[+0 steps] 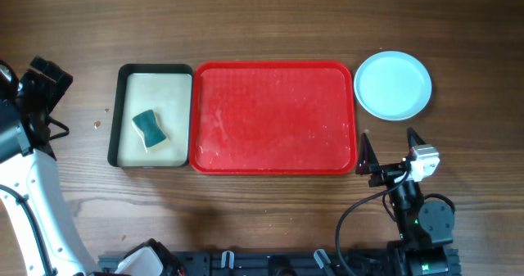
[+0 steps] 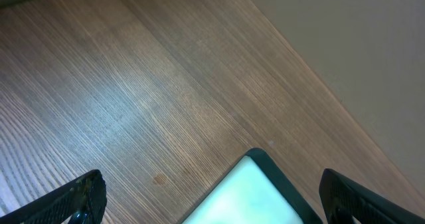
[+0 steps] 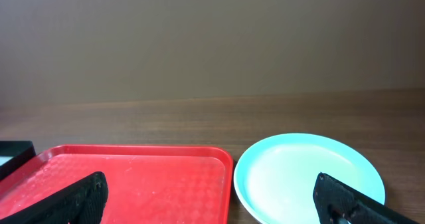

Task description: Clean dirty plates on tray and stack at the side

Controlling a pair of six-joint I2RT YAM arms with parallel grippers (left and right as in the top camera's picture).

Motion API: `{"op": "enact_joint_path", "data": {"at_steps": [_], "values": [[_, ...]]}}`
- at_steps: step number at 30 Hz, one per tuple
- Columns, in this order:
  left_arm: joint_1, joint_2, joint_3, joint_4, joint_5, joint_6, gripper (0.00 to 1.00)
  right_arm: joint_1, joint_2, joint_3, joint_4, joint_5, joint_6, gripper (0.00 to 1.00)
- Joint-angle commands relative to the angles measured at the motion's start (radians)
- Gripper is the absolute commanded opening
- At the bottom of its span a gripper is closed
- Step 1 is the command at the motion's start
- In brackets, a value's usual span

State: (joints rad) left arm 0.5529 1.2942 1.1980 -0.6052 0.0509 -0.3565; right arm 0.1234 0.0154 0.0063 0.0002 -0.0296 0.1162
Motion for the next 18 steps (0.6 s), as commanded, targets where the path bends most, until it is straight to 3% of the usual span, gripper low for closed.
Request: {"op": "enact_joint_path", "data": {"at_steps": [1,18], "values": [[0.005,0.003,0.002,0.002,0.005,0.002,1.0,-0.003,-0.011,-0.001,0.002,-0.019,0.018,1.0],[0.005,0.008,0.001,0.002,0.005,0.002,1.0,-0.003,-0.011,-0.001,0.002,-0.019,0.018,1.0]]}}
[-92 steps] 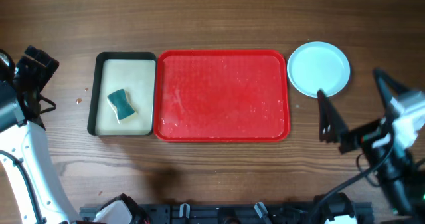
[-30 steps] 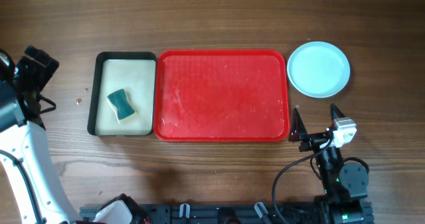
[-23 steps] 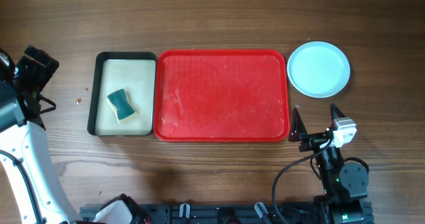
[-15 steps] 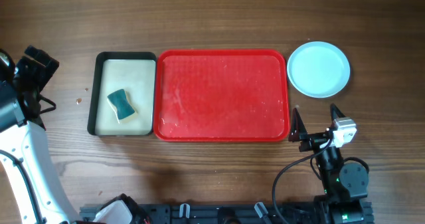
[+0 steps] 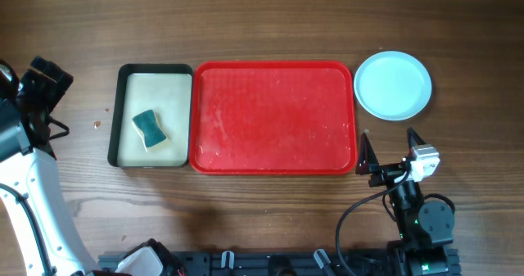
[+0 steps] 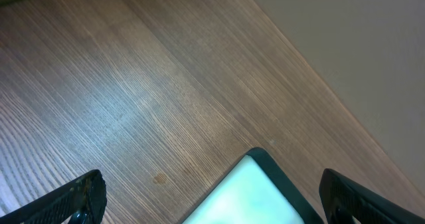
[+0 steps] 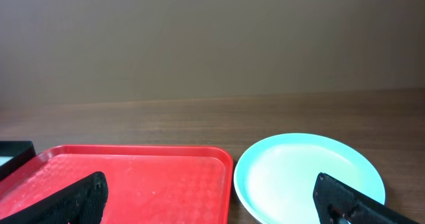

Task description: Clean dirty plates on tray and stack at the side

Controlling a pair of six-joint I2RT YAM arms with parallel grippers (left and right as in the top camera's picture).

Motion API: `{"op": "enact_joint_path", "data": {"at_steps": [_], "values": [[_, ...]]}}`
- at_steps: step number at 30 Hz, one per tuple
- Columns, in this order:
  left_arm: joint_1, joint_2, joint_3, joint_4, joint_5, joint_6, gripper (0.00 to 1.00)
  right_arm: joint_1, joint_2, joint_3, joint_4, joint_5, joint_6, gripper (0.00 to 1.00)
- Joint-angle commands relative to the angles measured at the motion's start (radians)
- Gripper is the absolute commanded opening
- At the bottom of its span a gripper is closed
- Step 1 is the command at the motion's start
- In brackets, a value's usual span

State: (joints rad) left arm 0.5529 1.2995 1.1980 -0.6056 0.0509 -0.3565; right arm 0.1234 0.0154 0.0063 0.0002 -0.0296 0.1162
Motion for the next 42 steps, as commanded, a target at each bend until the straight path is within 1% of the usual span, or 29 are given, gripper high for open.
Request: {"op": "enact_joint_path", "data": {"at_steps": [1,4,7,10,15,19,21,29,36,39,42], "values": [[0.005,-0.002,0.001,0.002,0.005,0.002,1.0,-0.003,-0.011,-0.001,0.002,-0.019,0.018,1.0],[-0.009,-0.014,0.001,0.0,0.005,0.002,1.0,-0.003,-0.011,-0.001,0.002,-0.019,0.018,1.0],[-0.063,-0.042,0.001,0.0,0.005,0.002,1.0,-0.003,-0.011,-0.001,0.002,-0.019,0.018,1.0],[-0.166,-0.08,0.001,0.0,0.005,0.002,1.0,-0.003,-0.011,-0.001,0.002,-0.019,0.018,1.0],[-0.385,-0.17,0.001,-0.001,0.005,0.002,1.0,-0.003,-0.011,-0.001,0.002,-0.019,0.017,1.0],[-0.47,-0.251,0.001,-0.001,0.005,0.002,1.0,-0.003,-0.011,-0.001,0.002,-0.019,0.017,1.0],[-0.486,-0.303,0.001,-0.001,-0.022,0.016,1.0,-0.003,-0.011,-0.001,0.002,-0.019,0.018,1.0],[-0.484,-0.457,0.001,-0.007,-0.022,0.012,1.0,-0.003,-0.011,-0.001,0.002,-0.019,0.018,1.0],[-0.484,-0.504,-0.008,-0.129,-0.022,0.013,1.0,-0.003,-0.011,-0.001,0.002,-0.019,0.018,1.0],[-0.493,-0.566,-0.032,-0.188,-0.022,0.013,1.0,-0.003,-0.011,-0.001,0.002,-0.019,0.018,1.0],[-0.51,-0.65,-0.089,-0.193,-0.027,0.013,1.0,-0.003,-0.011,-0.001,0.002,-0.019,0.018,1.0]]}}
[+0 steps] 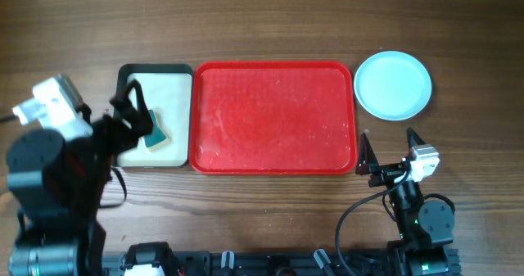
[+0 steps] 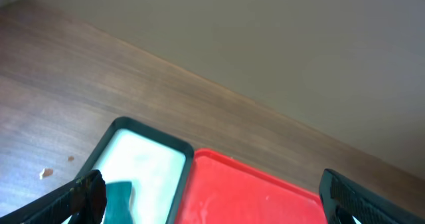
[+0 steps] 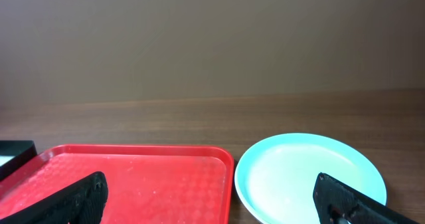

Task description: Clean dirty plates on tray and stack at the side

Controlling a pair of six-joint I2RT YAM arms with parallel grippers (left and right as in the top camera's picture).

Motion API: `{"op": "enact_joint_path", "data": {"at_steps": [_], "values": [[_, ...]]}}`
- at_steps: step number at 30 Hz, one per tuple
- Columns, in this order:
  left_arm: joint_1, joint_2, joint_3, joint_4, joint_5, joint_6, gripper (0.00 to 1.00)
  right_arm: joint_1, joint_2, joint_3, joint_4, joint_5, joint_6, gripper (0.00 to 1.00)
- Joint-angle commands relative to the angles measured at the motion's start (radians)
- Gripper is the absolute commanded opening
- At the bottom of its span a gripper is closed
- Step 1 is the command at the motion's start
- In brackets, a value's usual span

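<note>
The red tray (image 1: 274,116) lies mid-table with no plate on it, only pale smears. One light blue plate (image 1: 393,85) sits on the wood just right of the tray. My left gripper (image 1: 133,116) hangs open over the left part of the black bin (image 1: 155,70). In the left wrist view the gripper (image 2: 212,204) faces the bin (image 2: 149,159), the teal sponge (image 2: 121,196) and the tray (image 2: 259,194). My right gripper (image 1: 386,141) rests open, low, in front of the plate (image 3: 309,174) and the tray (image 3: 133,177).
The black bin has a white inside and holds a teal sponge (image 1: 154,130). Small crumbs (image 2: 45,173) lie on the wood left of the bin. The right arm's base and cables (image 1: 417,219) take up the near right of the table.
My left arm has moved from the table's far left edge to the bin. Its wrist camera now faces the bin, sponge and tray. The right arm, plate and tray are unchanged.
At both earlier moments my left gripper was open at the far left of the table, seeing only a bin corner, and the right gripper rested open before the plate. Now the left gripper is over the bin's left side.
</note>
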State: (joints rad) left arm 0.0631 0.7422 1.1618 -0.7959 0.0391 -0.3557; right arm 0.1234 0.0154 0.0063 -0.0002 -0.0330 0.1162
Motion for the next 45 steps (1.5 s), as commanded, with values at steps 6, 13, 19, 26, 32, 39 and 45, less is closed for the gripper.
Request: {"op": "enact_joint_path", "data": {"at_steps": [6,13,19,26,32,39,45], "values": [[-0.045,-0.301,-0.237,-0.002,-0.018,0.011,1.0,-0.003,-0.011,-0.001,0.002,-0.016,0.018,1.0],[-0.106,-0.536,-0.508,0.027,-0.018,0.011,1.0,-0.003,-0.011,-0.001,0.002,-0.016,0.018,1.0],[-0.107,-0.668,-0.681,0.175,-0.018,0.011,1.0,-0.003,-0.011,-0.001,0.002,-0.016,0.018,1.0],[-0.107,-0.739,-0.811,0.529,-0.018,0.012,1.0,-0.003,-0.011,-0.001,0.003,-0.016,0.018,1.0],[-0.107,-0.739,-0.923,0.939,-0.017,0.011,1.0,-0.003,-0.011,-0.001,0.002,-0.016,0.018,1.0],[-0.107,-0.739,-1.066,1.096,-0.013,0.008,1.0,-0.003,-0.011,-0.001,0.002,-0.016,0.018,1.0],[-0.107,-0.739,-1.146,1.096,-0.013,0.008,1.0,-0.003,-0.011,-0.001,0.002,-0.016,0.018,1.0]]}}
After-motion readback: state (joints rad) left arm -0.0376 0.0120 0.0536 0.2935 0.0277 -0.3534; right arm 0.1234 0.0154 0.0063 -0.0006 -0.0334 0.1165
